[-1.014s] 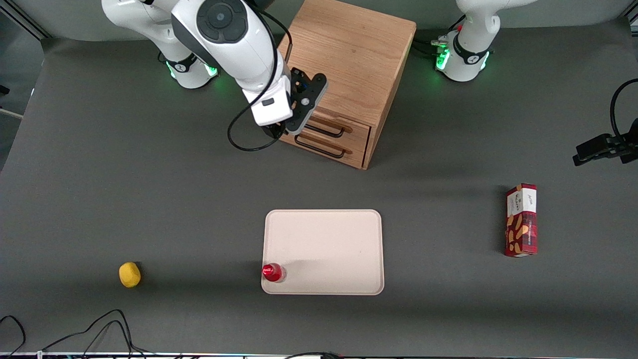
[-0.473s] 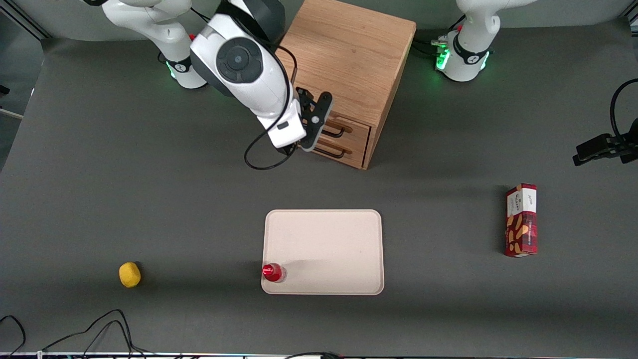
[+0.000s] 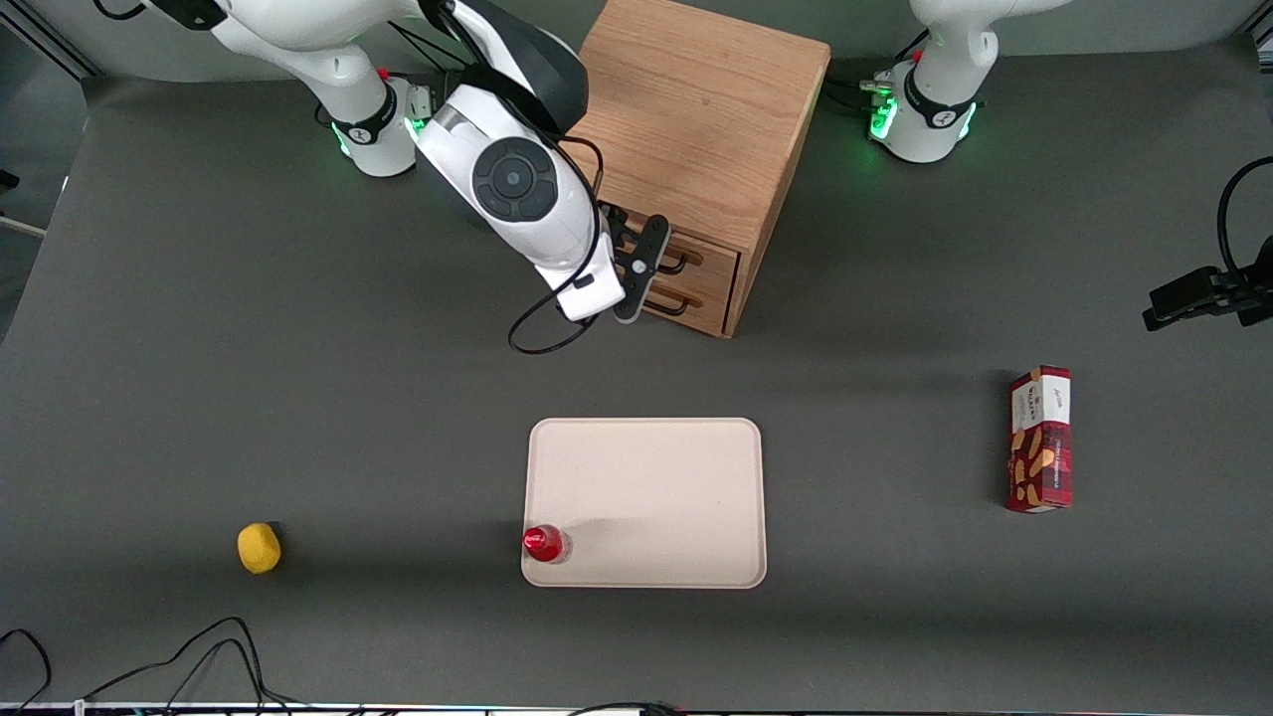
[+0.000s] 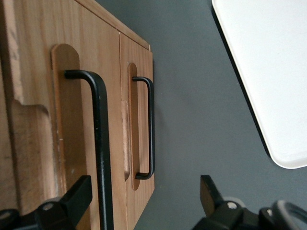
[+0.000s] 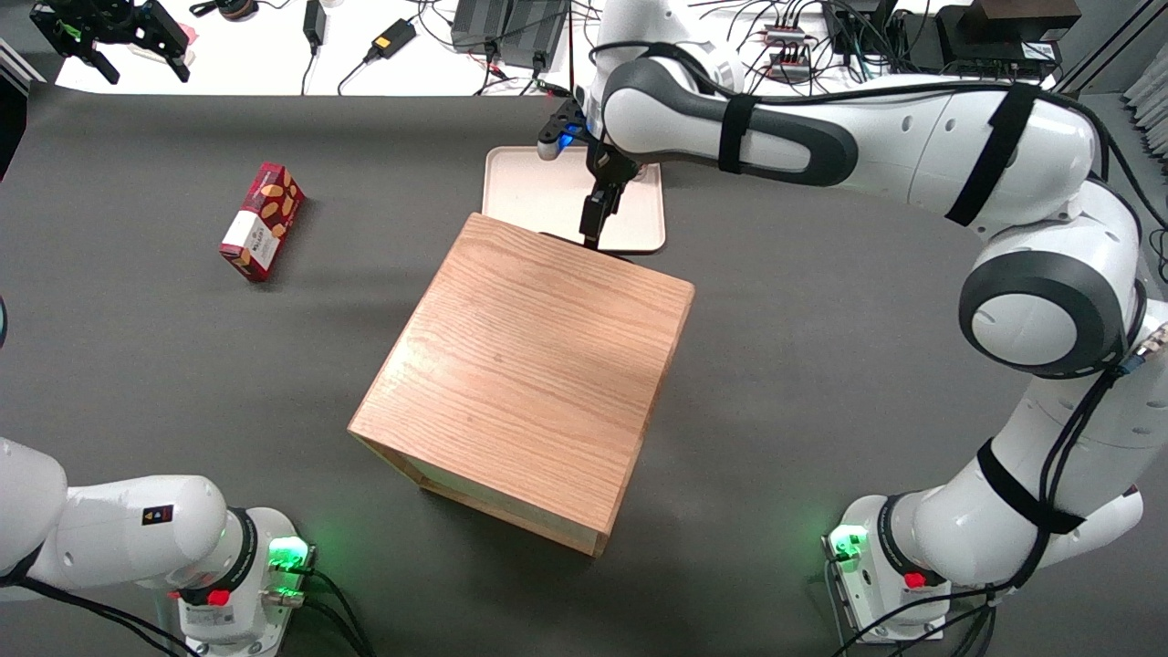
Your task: Open upper drawer
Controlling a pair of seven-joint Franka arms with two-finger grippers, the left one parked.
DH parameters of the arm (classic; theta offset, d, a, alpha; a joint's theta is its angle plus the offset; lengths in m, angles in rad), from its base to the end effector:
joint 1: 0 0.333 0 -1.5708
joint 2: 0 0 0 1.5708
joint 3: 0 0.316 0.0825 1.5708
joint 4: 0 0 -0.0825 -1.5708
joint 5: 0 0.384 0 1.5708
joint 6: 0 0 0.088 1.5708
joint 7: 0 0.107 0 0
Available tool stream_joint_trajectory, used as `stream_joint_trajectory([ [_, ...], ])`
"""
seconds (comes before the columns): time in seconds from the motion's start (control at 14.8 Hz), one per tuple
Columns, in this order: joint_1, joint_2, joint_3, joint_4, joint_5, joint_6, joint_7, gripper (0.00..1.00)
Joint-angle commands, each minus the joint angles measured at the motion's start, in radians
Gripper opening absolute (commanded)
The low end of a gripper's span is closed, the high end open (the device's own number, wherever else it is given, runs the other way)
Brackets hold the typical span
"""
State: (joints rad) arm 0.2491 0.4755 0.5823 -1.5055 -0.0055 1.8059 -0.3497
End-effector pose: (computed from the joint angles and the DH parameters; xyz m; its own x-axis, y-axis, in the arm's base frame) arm 0.4908 0.4513 0.4213 0.4130 0.9107 -0.0111 0.8765 -0.4008 -0.2667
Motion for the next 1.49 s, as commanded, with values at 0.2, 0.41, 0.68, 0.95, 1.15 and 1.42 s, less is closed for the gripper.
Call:
stream_joint_trajectory([
  [0.2,0.016,0.002,0.002,-0.035,-0.018,0.065,-0.017,1.0],
  [0.41,0.019,0.02,0.002,-0.035,-0.021,0.081,-0.017,1.0],
  [0.68,0.016,0.028,0.002,-0.033,-0.022,0.092,-0.023,1.0],
  [0.95,0.002,0.031,-0.007,-0.025,-0.024,0.092,-0.06,1.0],
  [1.15,-0.002,0.041,-0.018,-0.021,-0.024,0.092,-0.092,1.0],
  [1.42,-0.014,0.074,-0.027,0.024,-0.025,0.092,-0.098,1.0],
])
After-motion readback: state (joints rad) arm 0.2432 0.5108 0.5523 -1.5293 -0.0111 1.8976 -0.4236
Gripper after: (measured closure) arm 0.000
